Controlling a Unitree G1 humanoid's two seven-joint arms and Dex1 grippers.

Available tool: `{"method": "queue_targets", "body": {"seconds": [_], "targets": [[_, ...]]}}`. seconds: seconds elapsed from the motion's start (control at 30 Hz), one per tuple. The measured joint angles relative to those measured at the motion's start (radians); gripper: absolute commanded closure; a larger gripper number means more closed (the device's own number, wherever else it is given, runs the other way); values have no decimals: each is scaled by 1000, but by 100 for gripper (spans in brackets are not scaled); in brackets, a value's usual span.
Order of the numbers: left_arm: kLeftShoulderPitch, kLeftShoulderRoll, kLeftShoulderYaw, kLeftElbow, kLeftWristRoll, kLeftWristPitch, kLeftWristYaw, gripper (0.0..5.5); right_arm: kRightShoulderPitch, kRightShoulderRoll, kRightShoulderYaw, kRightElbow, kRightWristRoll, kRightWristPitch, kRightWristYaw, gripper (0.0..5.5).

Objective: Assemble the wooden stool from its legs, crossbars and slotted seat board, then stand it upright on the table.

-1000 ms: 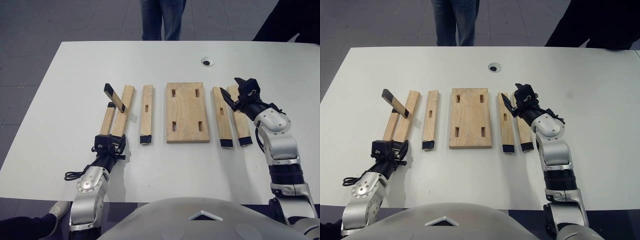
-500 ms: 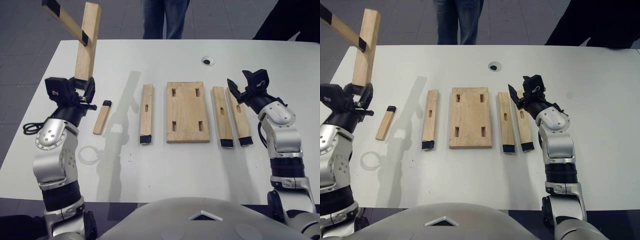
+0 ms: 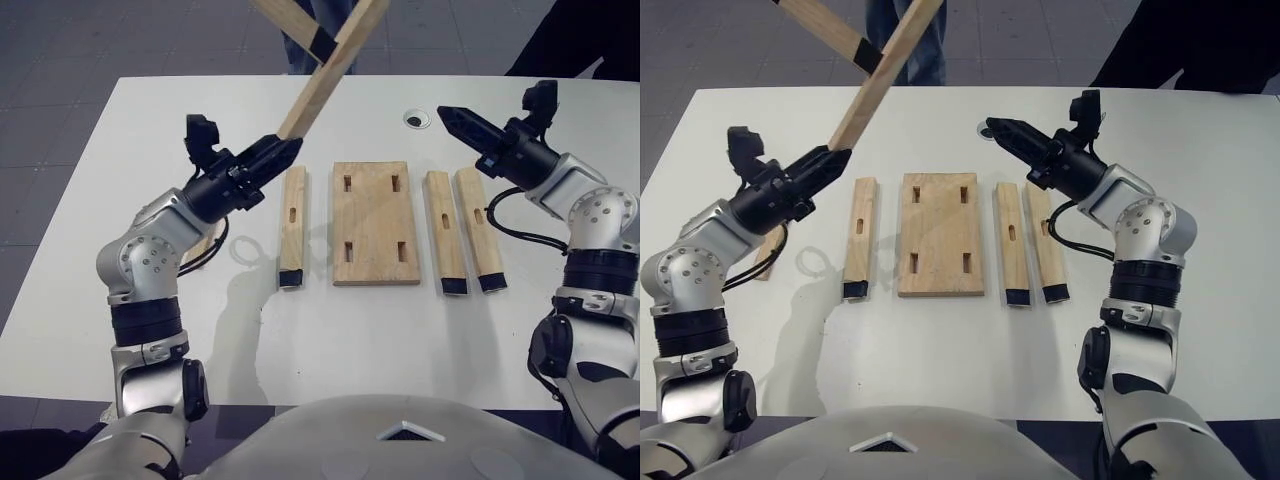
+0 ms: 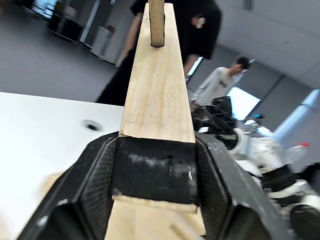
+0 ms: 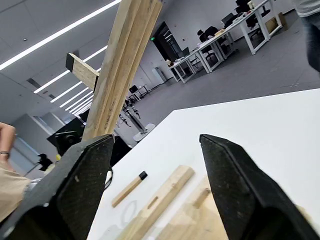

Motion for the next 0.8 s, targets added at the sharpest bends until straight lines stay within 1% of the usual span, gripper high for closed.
{"method": "queue_targets", "body": {"seconds": [0.13, 0.33, 0.53, 0.8], "targets": [[0, -45, -33, -30, -70, 60, -8, 344, -21, 21, -28, -7, 76, 39, 11, 104], [2, -51, -50, -60, -102, 78, -17, 344, -37, 44, -35, -8, 146, 88, 17, 0], [0, -80, -54, -73, -169, 99, -17, 344, 18, 43, -2, -100, 232, 214, 64, 0], [1, -100, -84, -109, -237, 139, -16, 344, 0, 88, 0, -106, 310, 245, 41, 0]]}}
